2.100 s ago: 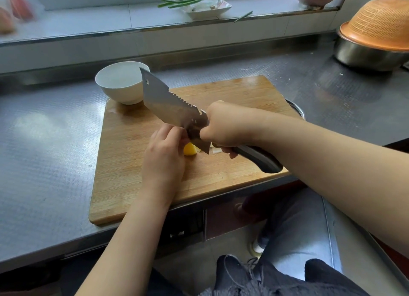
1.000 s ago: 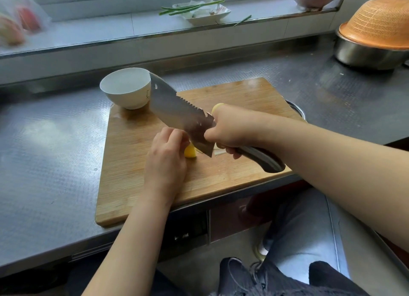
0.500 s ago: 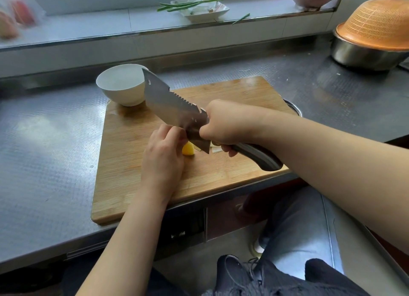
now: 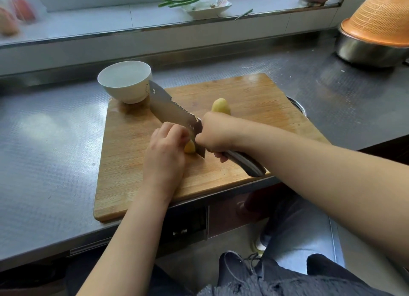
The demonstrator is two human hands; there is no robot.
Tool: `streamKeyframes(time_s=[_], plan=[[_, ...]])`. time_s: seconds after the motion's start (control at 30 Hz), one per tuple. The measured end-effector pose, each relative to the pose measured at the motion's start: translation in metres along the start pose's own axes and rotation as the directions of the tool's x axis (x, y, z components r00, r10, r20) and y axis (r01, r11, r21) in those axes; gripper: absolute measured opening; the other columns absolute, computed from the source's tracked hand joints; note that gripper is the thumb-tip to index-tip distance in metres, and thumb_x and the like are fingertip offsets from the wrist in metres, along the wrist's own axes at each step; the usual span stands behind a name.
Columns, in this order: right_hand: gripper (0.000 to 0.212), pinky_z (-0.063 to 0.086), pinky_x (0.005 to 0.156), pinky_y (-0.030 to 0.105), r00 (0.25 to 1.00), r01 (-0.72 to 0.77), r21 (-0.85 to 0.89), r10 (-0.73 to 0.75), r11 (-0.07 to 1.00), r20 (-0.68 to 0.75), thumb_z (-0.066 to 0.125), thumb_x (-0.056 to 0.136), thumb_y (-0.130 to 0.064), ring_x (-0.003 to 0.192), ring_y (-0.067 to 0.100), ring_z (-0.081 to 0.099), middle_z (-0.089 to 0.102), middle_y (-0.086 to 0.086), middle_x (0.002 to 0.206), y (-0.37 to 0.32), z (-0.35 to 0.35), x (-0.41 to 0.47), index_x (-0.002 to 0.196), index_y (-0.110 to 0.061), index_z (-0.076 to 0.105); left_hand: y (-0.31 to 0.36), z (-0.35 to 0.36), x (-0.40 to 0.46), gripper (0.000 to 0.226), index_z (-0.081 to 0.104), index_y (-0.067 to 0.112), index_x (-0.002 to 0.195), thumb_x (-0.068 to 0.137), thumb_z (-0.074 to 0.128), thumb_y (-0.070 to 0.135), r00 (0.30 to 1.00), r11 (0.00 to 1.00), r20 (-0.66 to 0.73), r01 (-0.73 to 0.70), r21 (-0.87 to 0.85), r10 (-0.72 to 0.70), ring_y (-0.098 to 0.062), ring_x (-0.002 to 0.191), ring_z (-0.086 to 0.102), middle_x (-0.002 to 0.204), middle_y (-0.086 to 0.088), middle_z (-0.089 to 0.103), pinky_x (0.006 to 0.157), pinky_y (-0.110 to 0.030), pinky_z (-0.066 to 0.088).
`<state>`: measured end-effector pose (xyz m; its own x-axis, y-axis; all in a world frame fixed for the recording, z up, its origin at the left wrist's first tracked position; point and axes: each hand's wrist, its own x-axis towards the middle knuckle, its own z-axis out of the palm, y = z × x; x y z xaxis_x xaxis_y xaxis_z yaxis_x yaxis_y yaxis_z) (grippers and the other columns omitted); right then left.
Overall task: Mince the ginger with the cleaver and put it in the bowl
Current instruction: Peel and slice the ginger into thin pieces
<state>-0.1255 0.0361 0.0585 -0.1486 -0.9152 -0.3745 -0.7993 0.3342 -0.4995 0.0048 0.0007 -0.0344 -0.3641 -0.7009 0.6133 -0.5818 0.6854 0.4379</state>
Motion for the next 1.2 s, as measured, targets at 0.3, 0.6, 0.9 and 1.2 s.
streamKeyframes(time_s=[0.3, 0.6, 0.9, 1.2], plan=[[0.015, 0.047, 0.039, 0.022, 0.999, 0.037, 0.000, -0.037, 0.999, -0.023, 0.047, 0.097, -0.011, 0.049, 0.019, 0.057, 0.059, 0.012, 0.067, 0.013, -0.007, 0.000, 0.082, -0.008, 0.051, -0.005, -0.003, -0.004, 0.012, 0.059, 0.012, 0.093, 0.085, 0.066, 0.007, 0.997, 0.999, 0.063, 0.035, -0.029, -0.033, -0.024, 0.082, 0.055, 0.096, -0.001, 0.055, 0.068, -0.043, 0.049], [0.016, 0.045, 0.037, 0.020, 0.998, 0.068, -0.051, -0.069, 0.996, -0.002, 0.050, 0.095, -0.011, 0.043, 0.016, 0.055, 0.058, 0.010, 0.065, 0.015, -0.015, -0.006, 0.080, -0.008, 0.049, -0.002, -0.002, -0.005, 0.013, 0.060, 0.012, 0.094, 0.085, 0.066, 0.005, 0.998, 0.999, 0.058, 0.040, -0.009, -0.040, -0.026, 0.083, 0.055, 0.098, -0.003, 0.054, 0.069, -0.040, 0.049], [0.016, 0.046, 0.040, 0.021, 0.989, 0.147, -0.020, -0.148, 0.989, -0.030, 0.054, 0.096, -0.014, 0.051, 0.015, 0.056, 0.059, 0.008, 0.072, 0.005, -0.039, -0.018, 0.081, -0.013, 0.049, 0.006, -0.007, -0.006, 0.004, 0.060, 0.005, 0.090, 0.088, 0.060, 0.001, 1.000, 0.997, 0.028, -0.013, 0.077, 0.011, -0.026, 0.084, 0.054, 0.098, -0.009, 0.059, 0.064, -0.033, 0.042], [0.009, 0.047, 0.041, 0.022, 0.990, 0.139, -0.064, -0.139, 0.988, 0.013, 0.055, 0.096, -0.014, 0.054, 0.016, 0.058, 0.060, 0.010, 0.076, -0.002, -0.037, -0.012, 0.100, -0.005, 0.056, 0.005, -0.007, -0.006, 0.007, 0.063, 0.005, 0.093, 0.087, 0.062, 0.002, 0.999, 0.995, 0.033, 0.002, 0.098, -0.005, -0.027, 0.086, 0.054, 0.097, -0.010, 0.061, 0.068, -0.031, 0.041]])
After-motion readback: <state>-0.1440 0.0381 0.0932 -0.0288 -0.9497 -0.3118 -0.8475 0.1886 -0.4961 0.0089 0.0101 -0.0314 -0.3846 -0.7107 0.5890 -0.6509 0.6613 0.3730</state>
